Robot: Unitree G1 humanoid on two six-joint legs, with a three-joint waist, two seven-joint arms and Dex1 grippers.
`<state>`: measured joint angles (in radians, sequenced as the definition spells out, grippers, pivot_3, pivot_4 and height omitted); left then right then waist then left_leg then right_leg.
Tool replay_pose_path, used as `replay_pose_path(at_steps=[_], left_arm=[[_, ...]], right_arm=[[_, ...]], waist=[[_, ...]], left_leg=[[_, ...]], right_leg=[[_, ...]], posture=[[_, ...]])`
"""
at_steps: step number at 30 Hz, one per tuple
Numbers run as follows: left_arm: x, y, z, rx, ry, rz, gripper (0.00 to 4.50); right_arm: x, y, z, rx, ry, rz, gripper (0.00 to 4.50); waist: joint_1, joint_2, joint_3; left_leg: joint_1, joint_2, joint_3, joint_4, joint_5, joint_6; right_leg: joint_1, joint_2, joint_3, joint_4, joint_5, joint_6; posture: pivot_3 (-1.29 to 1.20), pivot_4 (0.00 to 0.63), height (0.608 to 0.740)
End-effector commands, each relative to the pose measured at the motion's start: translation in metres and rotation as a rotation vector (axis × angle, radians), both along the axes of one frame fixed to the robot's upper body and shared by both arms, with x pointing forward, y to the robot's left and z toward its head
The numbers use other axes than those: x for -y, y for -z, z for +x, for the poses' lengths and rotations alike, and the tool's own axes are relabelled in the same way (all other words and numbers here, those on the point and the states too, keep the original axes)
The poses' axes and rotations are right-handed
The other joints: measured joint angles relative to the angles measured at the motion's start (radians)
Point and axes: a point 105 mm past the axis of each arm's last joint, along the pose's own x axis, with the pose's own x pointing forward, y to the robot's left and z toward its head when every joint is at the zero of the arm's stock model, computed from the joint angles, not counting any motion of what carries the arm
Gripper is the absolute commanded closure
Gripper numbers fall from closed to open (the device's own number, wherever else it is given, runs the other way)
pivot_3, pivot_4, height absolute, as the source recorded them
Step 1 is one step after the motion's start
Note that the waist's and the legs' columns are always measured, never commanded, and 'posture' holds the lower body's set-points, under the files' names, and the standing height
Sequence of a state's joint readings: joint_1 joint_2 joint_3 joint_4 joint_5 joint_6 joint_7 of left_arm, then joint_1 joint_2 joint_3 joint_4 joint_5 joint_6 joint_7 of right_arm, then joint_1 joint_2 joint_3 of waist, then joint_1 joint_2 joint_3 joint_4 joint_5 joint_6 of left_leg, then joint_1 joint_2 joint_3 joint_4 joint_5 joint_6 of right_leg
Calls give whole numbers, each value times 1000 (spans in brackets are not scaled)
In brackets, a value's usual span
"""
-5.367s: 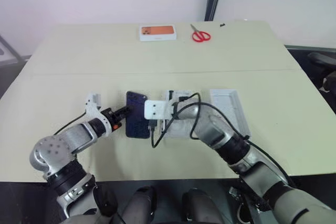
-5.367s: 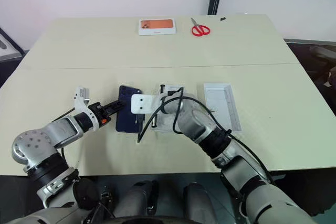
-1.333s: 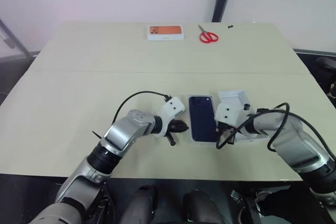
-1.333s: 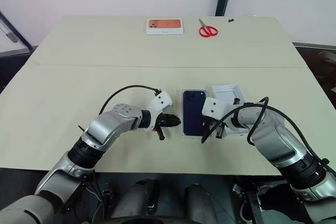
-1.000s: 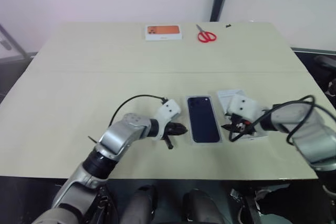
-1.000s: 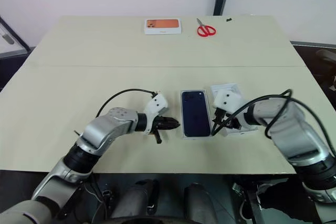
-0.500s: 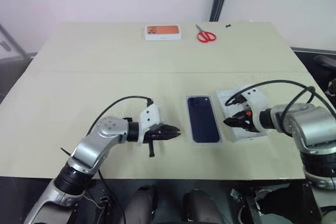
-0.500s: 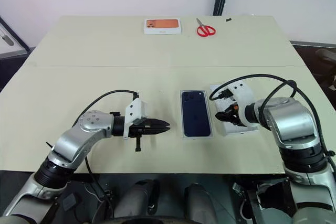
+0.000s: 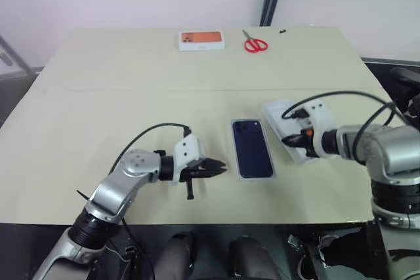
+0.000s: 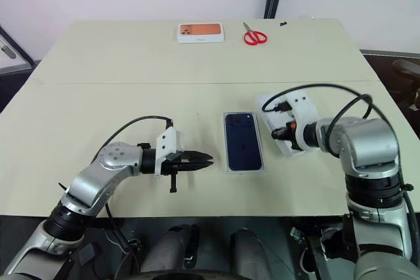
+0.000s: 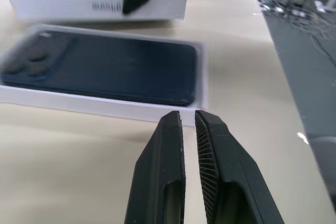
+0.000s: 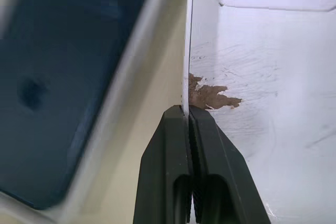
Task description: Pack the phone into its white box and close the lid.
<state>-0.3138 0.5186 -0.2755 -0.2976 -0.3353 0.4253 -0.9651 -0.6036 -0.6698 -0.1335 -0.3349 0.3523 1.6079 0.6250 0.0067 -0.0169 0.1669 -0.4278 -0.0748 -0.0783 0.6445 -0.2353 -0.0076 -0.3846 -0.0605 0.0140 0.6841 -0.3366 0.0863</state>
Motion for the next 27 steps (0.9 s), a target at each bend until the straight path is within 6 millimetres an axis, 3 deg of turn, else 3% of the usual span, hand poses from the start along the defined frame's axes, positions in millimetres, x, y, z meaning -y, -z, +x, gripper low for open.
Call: replay_pose_path(at_steps=[1,5,9,14,18,21,24,26,27], left_arm=[[-28,-21,21,29,-172,-105,4003],[-61,-29,43,37,-346,-142,4003],[-77,-31,52,72,-405,-117,4003],[-76,-34,56,108,-411,-98,4003],[-60,-33,55,109,-369,-94,4003],[-39,-28,51,95,-306,-88,4003],[-23,-21,48,80,-264,-71,4003],[-10,-19,47,76,-232,-70,4003],[-3,-18,46,72,-216,-72,4003]], right_arm=[[-28,-54,0,166,-140,310,4443],[-73,-78,-14,182,-364,658,4443],[-125,-66,-32,38,-464,884,4443],[-160,-42,-47,-182,-268,1064,4443],[-152,-6,-41,-273,14,1020,4443],[-144,-2,-36,-272,89,999,3520],[-132,-13,-29,-201,58,940,2048],[-116,-23,-25,-127,-5,810,1056],[-106,-28,-24,-96,-28,727,1056]], waist=[[-6,0,0],[-18,0,0],[-20,0,0],[-25,0,0],[-26,1,0],[-25,1,0],[-25,1,0],[-23,2,0],[-20,2,0]], left_leg=[[0,0,0,0,0,0],[0,0,0,-1,0,0],[0,0,0,-1,0,0],[-1,0,1,1,0,1],[-1,0,1,1,0,1],[-1,0,1,1,0,1],[-1,0,1,1,0,1],[-1,0,2,1,0,1],[-1,0,2,2,0,1]], right_leg=[[0,0,0,0,0,0],[-1,1,0,1,0,0],[-1,0,0,2,0,0],[0,-1,0,1,0,0],[-1,0,0,2,0,0],[-1,0,1,2,0,0],[-1,1,1,2,0,0],[-1,1,1,2,0,0],[-1,1,1,2,0,0]], posture=[[0,150,740],[0,150,740],[0,150,740],[0,150,740],[0,150,740],[0,150,740],[0,150,740],[0,150,740],[0,150,740]])
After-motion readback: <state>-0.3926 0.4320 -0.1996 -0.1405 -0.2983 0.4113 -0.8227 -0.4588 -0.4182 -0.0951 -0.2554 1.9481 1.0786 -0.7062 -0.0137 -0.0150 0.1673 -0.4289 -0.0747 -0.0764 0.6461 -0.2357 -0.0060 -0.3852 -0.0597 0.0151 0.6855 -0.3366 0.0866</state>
